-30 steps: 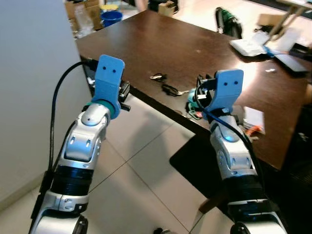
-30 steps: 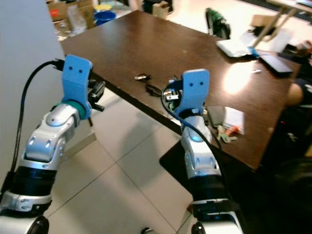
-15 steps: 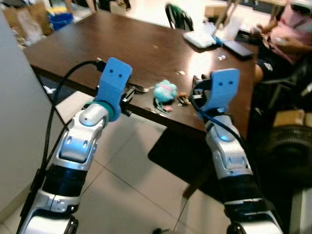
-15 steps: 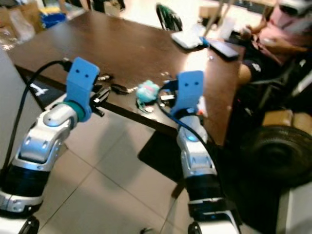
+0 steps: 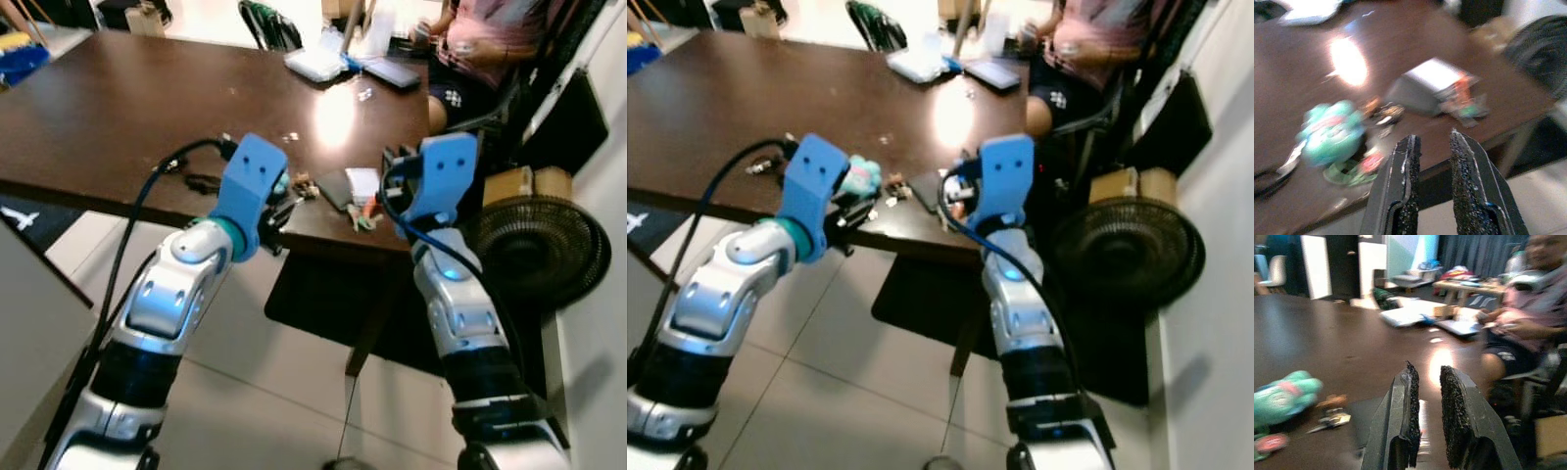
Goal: Hang keys on a hook
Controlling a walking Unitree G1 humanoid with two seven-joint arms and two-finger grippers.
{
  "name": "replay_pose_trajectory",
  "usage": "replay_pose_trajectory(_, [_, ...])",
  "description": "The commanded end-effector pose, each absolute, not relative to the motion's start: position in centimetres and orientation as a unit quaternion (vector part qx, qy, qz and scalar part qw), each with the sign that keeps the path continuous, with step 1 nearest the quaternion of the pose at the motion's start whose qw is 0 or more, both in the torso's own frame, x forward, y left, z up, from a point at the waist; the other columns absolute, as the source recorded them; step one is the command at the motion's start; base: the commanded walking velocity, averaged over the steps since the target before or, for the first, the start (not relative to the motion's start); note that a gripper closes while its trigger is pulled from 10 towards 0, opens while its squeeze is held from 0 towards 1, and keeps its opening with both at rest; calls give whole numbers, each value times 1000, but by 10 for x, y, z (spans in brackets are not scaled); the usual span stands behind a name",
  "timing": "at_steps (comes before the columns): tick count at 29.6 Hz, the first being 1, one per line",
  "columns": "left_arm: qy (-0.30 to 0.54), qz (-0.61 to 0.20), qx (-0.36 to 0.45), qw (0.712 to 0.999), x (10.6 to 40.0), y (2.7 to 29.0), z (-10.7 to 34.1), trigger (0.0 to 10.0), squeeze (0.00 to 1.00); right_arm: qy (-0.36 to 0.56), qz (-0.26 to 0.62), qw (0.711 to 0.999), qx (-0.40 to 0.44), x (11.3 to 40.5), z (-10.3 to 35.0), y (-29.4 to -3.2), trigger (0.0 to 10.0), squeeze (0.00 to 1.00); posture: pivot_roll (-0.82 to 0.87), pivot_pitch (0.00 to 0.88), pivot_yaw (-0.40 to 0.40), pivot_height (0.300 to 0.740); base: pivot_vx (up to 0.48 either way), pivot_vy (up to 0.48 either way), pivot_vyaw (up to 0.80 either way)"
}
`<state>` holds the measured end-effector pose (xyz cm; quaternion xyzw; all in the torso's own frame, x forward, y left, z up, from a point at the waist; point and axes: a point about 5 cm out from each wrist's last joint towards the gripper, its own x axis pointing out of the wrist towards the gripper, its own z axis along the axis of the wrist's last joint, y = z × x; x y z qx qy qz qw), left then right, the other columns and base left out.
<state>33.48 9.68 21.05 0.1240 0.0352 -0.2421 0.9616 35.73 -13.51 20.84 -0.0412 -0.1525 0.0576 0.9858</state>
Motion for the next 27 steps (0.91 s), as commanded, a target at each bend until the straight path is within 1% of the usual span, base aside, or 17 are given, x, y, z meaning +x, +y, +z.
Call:
replay_pose_trajectory(1, [46, -241, 134, 960, 334, 102, 204, 10000, 0, -151, 59, 986, -37, 358, 208, -132, 10000, 0, 81, 0, 89, 740, 0, 0, -800])
replay_pose_trajectory(5, [48, -242, 139, 959, 334, 102, 203, 10000, 0, -151, 59, 986, -37, 358, 207, -132, 10000, 0, 81, 0, 89, 740, 0, 0, -800])
replay_pose_trajectory(9, [51, -242, 175, 953, 335, 107, 198, 10000, 0, -152, 67, 985, -43, 358, 207, -132, 10000, 0, 82, 0, 92, 740, 0, 0, -750])
replay_pose_trajectory(11, [51, -242, 175, 953, 335, 107, 198, 10000, 0, -152, 67, 985, -43, 358, 207, -132, 10000, 0, 82, 0, 92, 740, 0, 0, -600])
replay_pose_trajectory(14, [38, -216, 206, 954, 339, 111, 197, 10000, 0, -161, 83, 982, -52, 356, 209, -128, 10000, 0, 83, 0, 93, 740, 0, 0, 0])
replay_pose_trajectory(15, [38, -216, 206, 954, 339, 111, 197, 10000, 0, -161, 83, 982, -52, 356, 209, -128, 10000, 0, 83, 0, 93, 740, 0, 0, 0])
replay_pose_trajectory(16, [26, -195, 207, 958, 341, 114, 199, 10000, 0, -168, 100, 980, -44, 354, 211, -123, 10000, 0, 85, 0, 94, 740, 0, 0, 0])
replay_pose_trajectory(22, [26, -184, 204, 961, 343, 117, 199, 10000, 0, -165, 118, 979, -34, 353, 210, -119, 10000, 0, 85, 0, 95, 740, 0, 0, 0])
replay_pose_trajectory(23, [36, -198, 215, 956, 341, 116, 195, 10000, 0, -158, 137, 977, -39, 353, 209, -116, 10000, 0, 85, 0, 95, 740, 0, 0, 0])
replay_pose_trajectory(24, [36, -198, 215, 956, 341, 116, 195, 10000, 0, -158, 137, 977, -39, 353, 209, -116, 10000, 0, 85, 0, 95, 740, 0, 0, 0])
replay_pose_trajectory(27, [69, -242, 245, 936, 333, 112, 179, 10000, 0, -142, 167, 975, -43, 354, 205, -112, 10000, 0, 94, 0, 93, 740, 0, 0, 0])
